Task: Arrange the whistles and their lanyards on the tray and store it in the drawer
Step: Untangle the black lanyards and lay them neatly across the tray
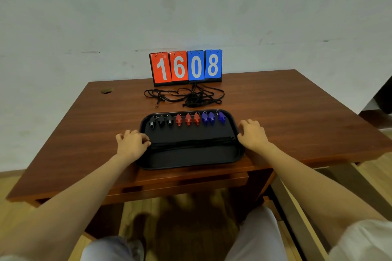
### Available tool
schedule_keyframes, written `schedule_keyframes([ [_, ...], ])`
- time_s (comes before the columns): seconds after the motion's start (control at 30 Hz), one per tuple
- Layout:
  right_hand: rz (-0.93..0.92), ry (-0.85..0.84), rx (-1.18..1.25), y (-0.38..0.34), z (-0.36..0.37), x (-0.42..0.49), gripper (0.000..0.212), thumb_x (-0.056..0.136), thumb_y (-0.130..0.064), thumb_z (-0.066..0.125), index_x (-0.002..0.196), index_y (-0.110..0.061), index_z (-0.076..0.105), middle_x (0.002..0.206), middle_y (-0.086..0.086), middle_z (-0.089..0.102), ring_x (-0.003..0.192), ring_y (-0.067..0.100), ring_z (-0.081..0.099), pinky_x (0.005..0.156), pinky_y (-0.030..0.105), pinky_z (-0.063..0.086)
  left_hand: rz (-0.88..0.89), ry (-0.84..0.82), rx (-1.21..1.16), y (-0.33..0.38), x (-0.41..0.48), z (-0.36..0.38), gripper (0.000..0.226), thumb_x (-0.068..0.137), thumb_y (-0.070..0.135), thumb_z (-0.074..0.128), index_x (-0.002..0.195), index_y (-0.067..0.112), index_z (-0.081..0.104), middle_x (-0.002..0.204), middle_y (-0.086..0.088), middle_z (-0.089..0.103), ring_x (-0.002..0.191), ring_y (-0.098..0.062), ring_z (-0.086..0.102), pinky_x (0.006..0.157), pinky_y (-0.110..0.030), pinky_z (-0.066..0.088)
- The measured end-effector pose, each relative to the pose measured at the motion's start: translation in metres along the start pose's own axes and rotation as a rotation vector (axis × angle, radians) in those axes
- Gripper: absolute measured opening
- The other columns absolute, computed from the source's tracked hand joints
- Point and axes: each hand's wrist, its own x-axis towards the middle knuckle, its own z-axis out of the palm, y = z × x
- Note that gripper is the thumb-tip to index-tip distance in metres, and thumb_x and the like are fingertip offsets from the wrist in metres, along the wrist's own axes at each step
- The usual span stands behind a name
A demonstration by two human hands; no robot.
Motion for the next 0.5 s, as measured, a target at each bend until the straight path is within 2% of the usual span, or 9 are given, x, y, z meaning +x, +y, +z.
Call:
schedule_keyframes([
  [0.1, -0.192, 0.049, -0.059, -0.002, -0.001, -0.003, 0.034, 0.092, -0.018, 0.047, 0.125, -0.017, 0.054, 0.129, 0.005, 0.052, 0.126, 0.026, 0.038, 0.102, 0.039, 0.033, 0.095, 0.014, 0.038, 0.000, -0.002, 0.004, 0.033, 0.095, 0.046, 0.043, 0.119, 0.032, 0.060, 0.130, 0.004, 0.053, 0.127, -0.023, 0.037, 0.102, -0.045, 0.021],
  [0.2, -0.310, -0.058, -0.155, -0.008, 0.002, -0.002, 0.039, 0.095, -0.026, 0.047, 0.133, -0.019, 0.051, 0.138, 0.003, 0.050, 0.134, 0.022, 0.034, 0.110, 0.039, 0.027, 0.178, -0.047, 0.015, 0.002, -0.003, 0.007, 0.041, 0.093, 0.052, 0.043, 0.127, 0.034, 0.054, 0.136, 0.006, 0.051, 0.131, -0.020, 0.034, 0.102, -0.044, 0.018],
  [0.3, -0.327, -0.144, -0.224, -0.014, 0.009, -0.002, 0.042, 0.097, -0.028, 0.049, 0.138, -0.020, 0.047, 0.141, 0.001, 0.047, 0.137, 0.020, 0.031, 0.113, 0.039, 0.023, 0.207, -0.088, 0.017, 0.002, -0.006, 0.012, 0.043, 0.092, 0.053, 0.046, 0.129, 0.033, 0.053, 0.137, 0.008, 0.050, 0.131, -0.017, 0.033, 0.102, -0.043, 0.016],
  [0.5, -0.320, -0.134, -0.233, -0.015, 0.017, -0.003, 0.035, 0.097, -0.018, 0.048, 0.131, -0.020, 0.054, 0.137, 0.001, 0.052, 0.133, 0.022, 0.037, 0.111, 0.040, 0.028, 0.212, -0.027, 0.020, 0.000, -0.011, 0.015, 0.031, 0.094, 0.038, 0.052, 0.123, 0.031, 0.058, 0.132, 0.008, 0.054, 0.126, -0.016, 0.039, 0.099, -0.039, 0.018],
])
